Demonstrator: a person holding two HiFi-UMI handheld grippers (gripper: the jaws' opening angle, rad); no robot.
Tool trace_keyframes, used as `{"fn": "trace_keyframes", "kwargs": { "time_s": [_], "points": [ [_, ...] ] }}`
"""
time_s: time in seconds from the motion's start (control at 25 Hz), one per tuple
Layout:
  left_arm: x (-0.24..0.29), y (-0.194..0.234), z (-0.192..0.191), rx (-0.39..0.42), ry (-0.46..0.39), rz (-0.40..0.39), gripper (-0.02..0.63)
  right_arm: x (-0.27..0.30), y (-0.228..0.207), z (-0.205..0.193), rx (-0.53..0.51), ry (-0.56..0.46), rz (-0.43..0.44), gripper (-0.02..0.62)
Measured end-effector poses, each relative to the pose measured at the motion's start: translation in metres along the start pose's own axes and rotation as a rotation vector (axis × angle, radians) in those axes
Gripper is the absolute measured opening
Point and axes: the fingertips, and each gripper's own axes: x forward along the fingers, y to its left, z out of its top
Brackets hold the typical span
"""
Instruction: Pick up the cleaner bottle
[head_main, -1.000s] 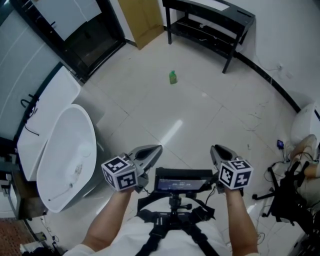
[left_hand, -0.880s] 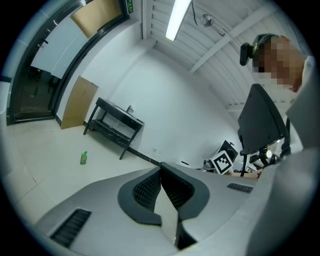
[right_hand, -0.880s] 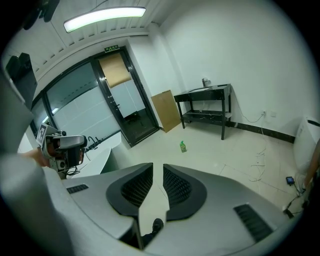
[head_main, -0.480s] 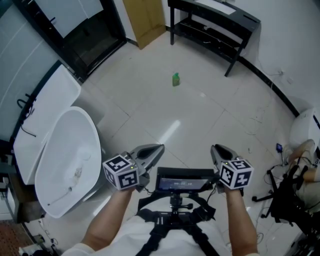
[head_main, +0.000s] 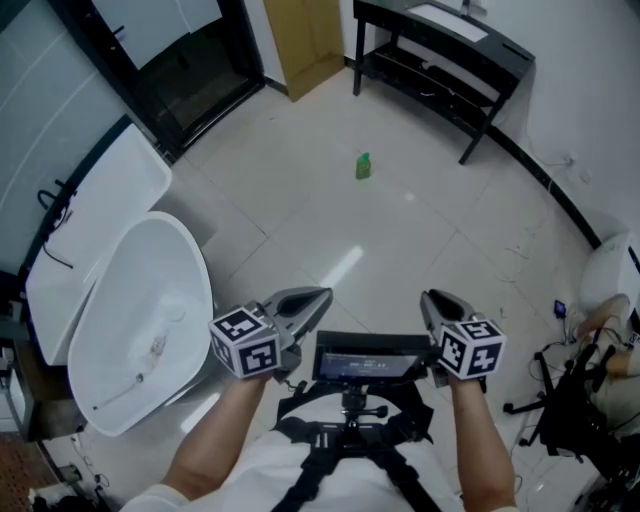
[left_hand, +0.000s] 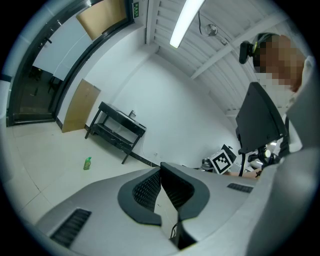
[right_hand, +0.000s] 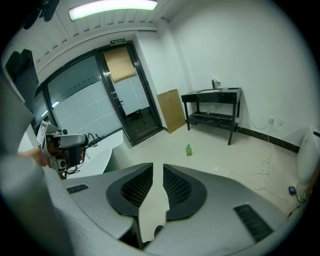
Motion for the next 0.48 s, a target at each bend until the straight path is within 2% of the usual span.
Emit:
{"fn": "trace_keyframes", "kwargs": {
  "time_s": [0.24,0.48],
  "points": [
    [0.007,0.008,0.005,-0.007,0.009,0.01,0.0,0.013,-0.002,0.011,-0.005,0.005,0.015,0.061],
    [0.036,0.025,0.01,-0.02,0.0,0.049,0.0,0.032,-0.03,0.022,-0.013,0.028,0.042,0.061]
  ]
}}
